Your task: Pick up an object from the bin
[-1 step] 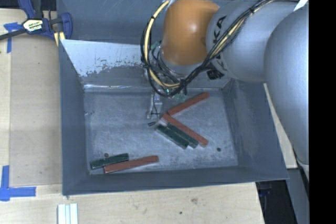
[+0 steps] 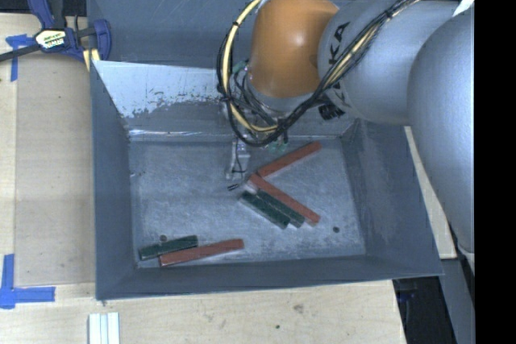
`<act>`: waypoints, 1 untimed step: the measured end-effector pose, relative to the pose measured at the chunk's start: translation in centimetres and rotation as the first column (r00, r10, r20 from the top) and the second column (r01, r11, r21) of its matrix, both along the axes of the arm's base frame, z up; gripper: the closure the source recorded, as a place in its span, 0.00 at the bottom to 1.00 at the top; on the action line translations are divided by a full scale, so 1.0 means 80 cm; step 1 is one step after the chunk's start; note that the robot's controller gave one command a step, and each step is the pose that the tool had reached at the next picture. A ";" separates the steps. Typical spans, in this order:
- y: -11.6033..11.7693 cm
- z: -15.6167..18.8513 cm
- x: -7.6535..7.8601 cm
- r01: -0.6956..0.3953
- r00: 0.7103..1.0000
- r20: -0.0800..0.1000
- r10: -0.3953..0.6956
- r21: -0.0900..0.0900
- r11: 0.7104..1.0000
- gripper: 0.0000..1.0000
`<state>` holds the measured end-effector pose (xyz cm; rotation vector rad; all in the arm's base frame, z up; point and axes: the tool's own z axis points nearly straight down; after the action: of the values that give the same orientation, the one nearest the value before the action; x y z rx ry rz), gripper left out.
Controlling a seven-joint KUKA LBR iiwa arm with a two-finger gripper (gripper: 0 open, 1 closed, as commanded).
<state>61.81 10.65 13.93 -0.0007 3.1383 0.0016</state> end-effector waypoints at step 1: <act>-0.067 -0.038 -0.022 0.030 1.000 0.002 -0.030 0.001 1.000 0.00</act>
Offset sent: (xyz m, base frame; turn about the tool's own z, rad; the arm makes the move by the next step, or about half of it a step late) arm -0.0056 -0.0821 -0.0387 0.3070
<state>60.07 5.32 10.91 0.0470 3.1358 0.0028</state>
